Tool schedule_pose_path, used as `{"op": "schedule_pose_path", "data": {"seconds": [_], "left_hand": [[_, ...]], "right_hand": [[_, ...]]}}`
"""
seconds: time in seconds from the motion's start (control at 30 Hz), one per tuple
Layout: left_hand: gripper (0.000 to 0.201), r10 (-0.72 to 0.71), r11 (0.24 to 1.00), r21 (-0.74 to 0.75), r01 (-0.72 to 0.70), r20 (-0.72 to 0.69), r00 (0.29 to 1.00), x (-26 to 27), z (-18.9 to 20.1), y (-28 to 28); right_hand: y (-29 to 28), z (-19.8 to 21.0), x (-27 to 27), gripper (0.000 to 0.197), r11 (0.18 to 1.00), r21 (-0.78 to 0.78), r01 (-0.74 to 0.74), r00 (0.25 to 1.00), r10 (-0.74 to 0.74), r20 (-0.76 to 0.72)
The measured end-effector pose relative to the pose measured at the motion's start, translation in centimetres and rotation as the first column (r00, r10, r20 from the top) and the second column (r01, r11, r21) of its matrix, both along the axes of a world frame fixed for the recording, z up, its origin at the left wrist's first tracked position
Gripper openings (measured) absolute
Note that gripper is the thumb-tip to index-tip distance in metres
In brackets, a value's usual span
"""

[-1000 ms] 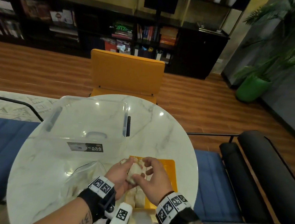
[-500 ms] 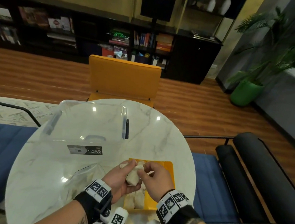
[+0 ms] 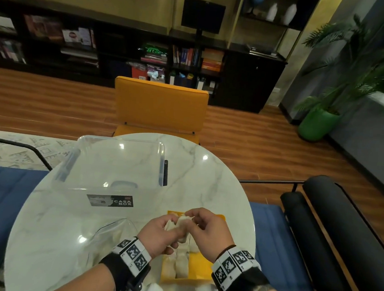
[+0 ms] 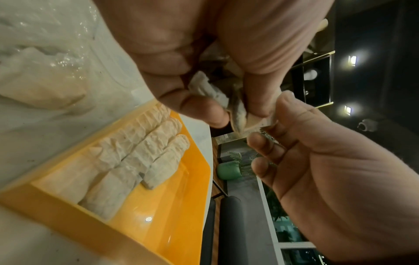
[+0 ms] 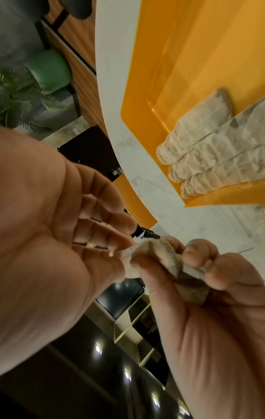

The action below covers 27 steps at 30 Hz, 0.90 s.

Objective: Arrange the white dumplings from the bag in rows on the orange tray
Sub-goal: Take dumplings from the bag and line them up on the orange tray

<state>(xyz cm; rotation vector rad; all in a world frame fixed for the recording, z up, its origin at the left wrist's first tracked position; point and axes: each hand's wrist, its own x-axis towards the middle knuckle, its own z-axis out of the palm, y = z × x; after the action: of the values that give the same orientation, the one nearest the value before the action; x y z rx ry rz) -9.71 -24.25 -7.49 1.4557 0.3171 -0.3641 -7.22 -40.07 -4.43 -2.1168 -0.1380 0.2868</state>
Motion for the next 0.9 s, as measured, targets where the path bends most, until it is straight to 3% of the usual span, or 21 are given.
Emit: {"op": "schedule_pose_path", "data": {"seconds": [0.2, 0.37, 0.47, 0.57, 0.7, 0.77, 0.9], "left_hand": [[0.020, 0.012, 0.993, 0.119, -0.015, 0.026, 1.000, 0.2, -1.8, 0.8], [0.022, 0.082, 0.942, 0.325, -0.083, 0.018, 0.997, 0.5, -3.5, 2.3], [0.017, 0.064, 0.863, 0.501, -0.067, 0.022, 0.998, 0.4, -4.5, 2.8], [0.022, -0.006, 0.776, 0.631, 0.015, -0.017, 1.000, 0.2, -5.1, 2.5], [0.037, -0.087, 0.691, 0.713, 0.119, -0.081, 0.993, 0.2, -5.6, 2.0], [0.042, -0.107, 0.664, 0.733, 0.147, -0.102, 0.989, 0.2, -5.8, 1.9], [0.045, -0.105, 0.654, 0.739, 0.162, -0.123, 0.987, 0.2, -6.2, 2.0]], "right_hand": [[-1.1, -0.2, 0.8, 0.008, 0.996, -0.087, 0.006, 0.999, -0.002, 0.043], [-3.8, -0.4, 2.0, 0.008, 0.969, -0.245, 0.027, 0.999, -0.018, 0.037], [-5.0, -1.1, 2.3, 0.003, 0.906, -0.415, -0.082, 0.997, 0.071, -0.042], [-5.4, -2.3, 2.1, 0.006, 0.791, -0.552, -0.264, 0.963, 0.191, -0.187], [-4.6, -4.5, 1.7, 0.012, 0.635, -0.603, -0.483, 0.875, 0.313, -0.370], [-4.1, -5.5, 1.8, 0.014, 0.612, -0.611, -0.501, 0.864, 0.317, -0.390], [-3.3, -7.1, 3.1, 0.015, 0.641, -0.646, -0.414, 0.908, 0.244, -0.341]]}}
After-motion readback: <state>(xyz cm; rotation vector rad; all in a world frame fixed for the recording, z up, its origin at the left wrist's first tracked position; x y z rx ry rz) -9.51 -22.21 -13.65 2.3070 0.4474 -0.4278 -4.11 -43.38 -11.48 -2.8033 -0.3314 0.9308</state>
